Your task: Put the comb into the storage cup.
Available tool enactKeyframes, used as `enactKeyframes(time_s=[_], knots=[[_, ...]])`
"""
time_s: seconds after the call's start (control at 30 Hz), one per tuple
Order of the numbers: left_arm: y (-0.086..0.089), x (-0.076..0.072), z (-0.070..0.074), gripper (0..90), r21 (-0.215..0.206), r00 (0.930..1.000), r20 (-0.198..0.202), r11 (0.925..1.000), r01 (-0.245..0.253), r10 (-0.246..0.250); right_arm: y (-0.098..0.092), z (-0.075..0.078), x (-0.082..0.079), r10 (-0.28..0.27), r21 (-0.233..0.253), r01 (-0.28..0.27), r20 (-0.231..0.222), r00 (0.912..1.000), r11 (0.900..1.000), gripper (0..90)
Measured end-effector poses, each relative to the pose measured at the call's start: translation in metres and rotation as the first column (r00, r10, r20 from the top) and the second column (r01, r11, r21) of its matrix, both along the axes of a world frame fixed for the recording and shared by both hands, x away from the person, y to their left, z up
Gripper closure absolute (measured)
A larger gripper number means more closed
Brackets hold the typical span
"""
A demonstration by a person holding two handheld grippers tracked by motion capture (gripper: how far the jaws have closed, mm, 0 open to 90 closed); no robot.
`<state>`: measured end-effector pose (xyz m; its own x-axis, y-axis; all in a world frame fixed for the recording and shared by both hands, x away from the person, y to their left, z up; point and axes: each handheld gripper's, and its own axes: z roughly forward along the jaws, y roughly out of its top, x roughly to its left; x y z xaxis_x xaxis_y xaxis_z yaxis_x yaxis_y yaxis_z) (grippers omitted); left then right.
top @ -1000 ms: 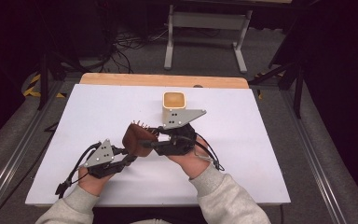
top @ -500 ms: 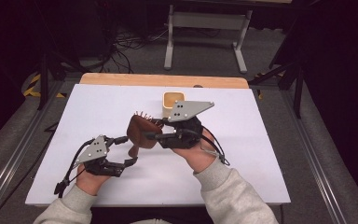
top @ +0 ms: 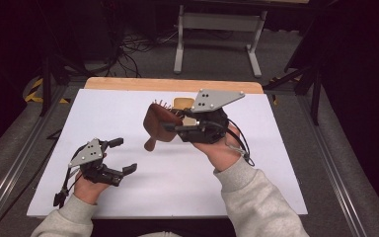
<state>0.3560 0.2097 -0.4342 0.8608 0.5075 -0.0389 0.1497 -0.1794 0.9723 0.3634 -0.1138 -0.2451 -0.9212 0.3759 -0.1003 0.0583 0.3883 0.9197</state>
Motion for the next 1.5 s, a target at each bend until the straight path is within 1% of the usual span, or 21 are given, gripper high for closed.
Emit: enactKeyframes(time_s=[0.1,0.17,0.2,0.3,0.37,0.47,0.57,0.6,0.73,0.8,0.83,0.93,1.0,1.03,1.07,1.1,1.17,1.2,1.23,1.3,1.5], knots=[[0.003,0.001,-0.001,2.6,0.0,0.9999,-0.003,1.0,-0.01,0.01,-0.003,0.004,0.001,-0.01,0.003,0.01,0.008,0.9999,1.0,61.0],[0.007,0.002,-0.001,2.6,0.016,0.9998,0.008,0.9997,-0.02,0.02,-0.008,0.01,0.001,-0.024,0.009,0.024,0.02,0.9995,1.0,61.0],[0.007,0.003,-0.002,2.6,0.016,0.9997,0.01,0.9996,-0.023,0.023,-0.011,0.013,0.001,-0.033,0.014,0.033,0.027,0.9991,0.999,61.0],[0.009,0.003,-0.003,2.6,0.028,0.9994,0.006,0.999,-0.035,0.035,-0.014,0.017,0.002,-0.044,0.024,0.044,0.034,0.9984,0.999,61.0],[0.013,0.004,-0.004,2.4,0.029,0.999,0.002,0.9986,-0.045,0.045,-0.022,0.024,0.003,-0.062,0.045,0.06,0.044,0.9971,0.997,60.9],[0.017,0.004,-0.004,2.2,0.035,0.9985,0.004,0.9979,-0.054,0.054,-0.029,0.029,0.004,-0.083,0.06,0.079,0.057,0.9949,0.995,61.0],[0.019,0.004,-0.004,2.2,0.039,0.9984,0.007,0.9976,-0.056,0.056,-0.032,0.031,0.005,-0.098,0.065,0.094,0.068,0.9928,0.993,61.0],[0.022,0.004,-0.004,2.2,0.049,0.9981,0.012,0.9969,-0.061,0.06,-0.035,0.032,0.008,-0.111,0.073,0.106,0.069,0.9914,0.992,61.0],[0.027,0.002,-0.003,2.3,0.066,0.9977,0.007,0.9956,-0.067,0.067,-0.04,0.035,0.011,-0.137,0.079,0.131,0.079,0.9875,0.988,61.0],[0.03,0.002,-0.005,2.2,0.06,0.997,0.012,0.9952,-0.078,0.077,-0.042,0.037,0.013,-0.147,0.083,0.14,0.081,0.9858,0.987,61.0],[0.031,0.001,-0.005,2.2,0.056,0.9969,0.003,0.9953,-0.079,0.079,-0.042,0.038,0.014,-0.151,0.085,0.144,0.083,0.985,0.986,60.9],[0.035,0.001,-0.006,2.2,0.063,0.9967,0.005,0.9947,-0.082,0.081,-0.044,0.042,0.016,-0.166,0.09,0.158,0.095,0.9816,0.983,61.0],[0.036,0.0,-0.007,2.2,0.056,0.9965,0.004,0.9949,-0.084,0.084,-0.046,0.044,0.017,-0.177,0.093,0.167,0.102,0.979,0.981,61.0],[0.036,0.0,-0.007,2.2,0.056,0.9965,0.004,0.9949,-0.084,0.084,-0.046,0.044,0.017,-0.177,0.093,0.167,0.102,0.979,0.981,61.0],[0.037,-0.001,-0.007,2.2,0.052,0.9959,0.008,0.9946,-0.09,0.09,-0.046,0.044,0.018,-0.182,0.094,0.172,0.104,0.9778,0.981,60.9],[0.039,-0.001,-0.006,2.2,0.057,0.9958,0.011,0.9942,-0.091,0.091,-0.046,0.045,0.019,-0.191,0.092,0.181,0.11,0.9754,0.979,61.0],[0.04,-0.003,-0.006,2.2,0.054,0.9957,0.006,0.9942,-0.093,0.093,-0.046,0.045,0.021,-0.201,0.087,0.192,0.115,0.9728,0.978,60.9],[0.042,-0.004,-0.007,2.2,0.054,0.9953,0.01,0.9938,-0.097,0.096,-0.046,0.045,0.021,-0.201,0.087,0.192,0.115,0.9728,0.978,60.9],[0.044,-0.004,-0.007,2.2,0.052,0.9948,0.014,0.9935,-0.101,0.101,-0.046,0.044,0.022,-0.208,0.085,0.199,0.117,0.9711,0.976,60.9],[0.047,-0.005,-0.007,2.2,0.05,0.9941,0.002,0.9928,-0.108,0.109,-0.047,0.044,0.027,-0.224,0.085,0.215,0.115,0.9677,0.973,60.9],[0.048,-0.005,-0.008,2.1,0.055,0.9936,0.01,0.9921,-0.113,0.112,-0.049,0.042,0.035,-0.257,0.079,0.249,0.123,0.9585,0.965,60.9]])
